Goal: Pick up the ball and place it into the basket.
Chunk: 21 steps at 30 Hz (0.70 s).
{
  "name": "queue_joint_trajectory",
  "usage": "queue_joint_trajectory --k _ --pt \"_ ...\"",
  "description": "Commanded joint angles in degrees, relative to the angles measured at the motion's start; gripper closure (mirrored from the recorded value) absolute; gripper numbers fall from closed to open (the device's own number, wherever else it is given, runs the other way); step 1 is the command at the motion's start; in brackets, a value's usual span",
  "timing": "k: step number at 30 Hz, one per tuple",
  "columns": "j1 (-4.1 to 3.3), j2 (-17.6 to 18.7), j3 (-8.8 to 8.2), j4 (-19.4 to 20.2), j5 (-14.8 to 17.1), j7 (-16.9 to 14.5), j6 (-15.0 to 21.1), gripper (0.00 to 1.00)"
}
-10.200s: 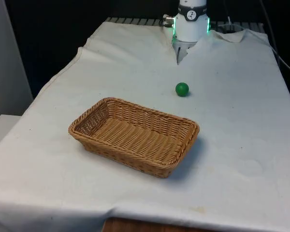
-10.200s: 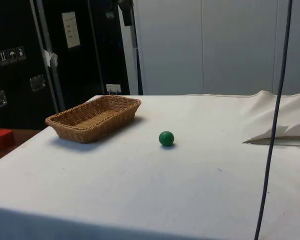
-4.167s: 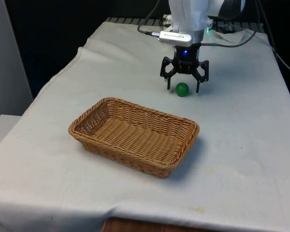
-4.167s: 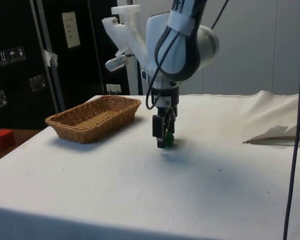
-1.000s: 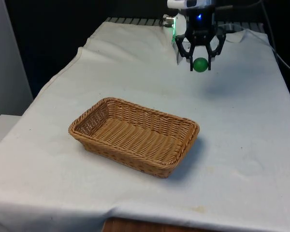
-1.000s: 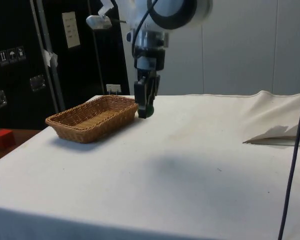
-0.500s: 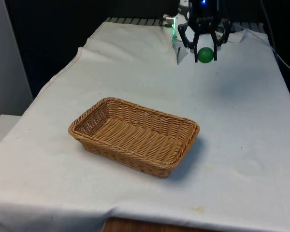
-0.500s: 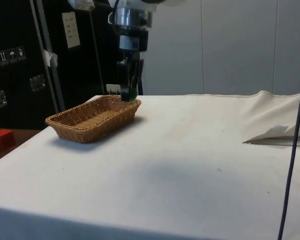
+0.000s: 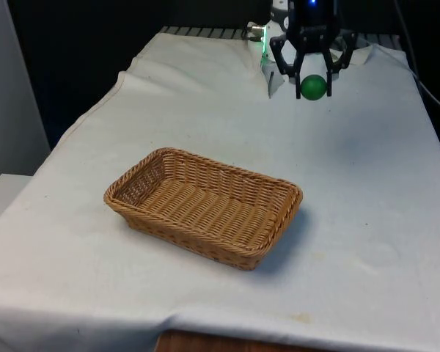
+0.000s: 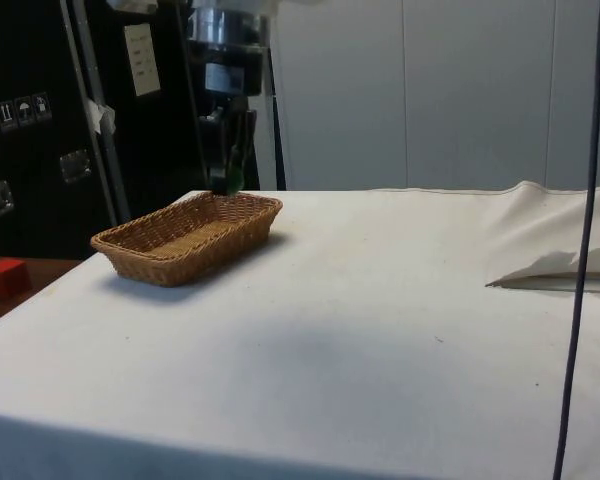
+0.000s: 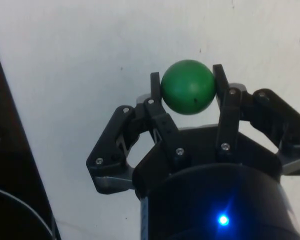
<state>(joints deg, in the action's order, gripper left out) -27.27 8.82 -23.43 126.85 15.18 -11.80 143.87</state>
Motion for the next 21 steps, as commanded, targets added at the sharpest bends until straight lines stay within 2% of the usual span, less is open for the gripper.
queue_joint_trajectory --k 1,5,6,7,13,14,21 --pt "0.06 1.2 -0.11 -1.49 -0.29 0.34 -0.8 0.99" --pt "0.23 4.01 -0.34 -4.98 -0.23 0.17 -1.38 0.99" --pt "0.11 3.44 -0.23 -4.13 0.0 0.06 -0.52 0.99" --pt "0.23 4.53 -0.4 -5.61 -0.17 0.17 -1.55 0.99" --pt "0.63 8.59 -0.74 -10.49 0.11 -0.11 -2.35 0.99" --pt "0.4 8.25 -0.8 -9.91 0.0 0.06 -1.72 0.99" --pt "1.49 13.12 -1.43 -15.13 0.74 -1.09 -2.64 0.99"
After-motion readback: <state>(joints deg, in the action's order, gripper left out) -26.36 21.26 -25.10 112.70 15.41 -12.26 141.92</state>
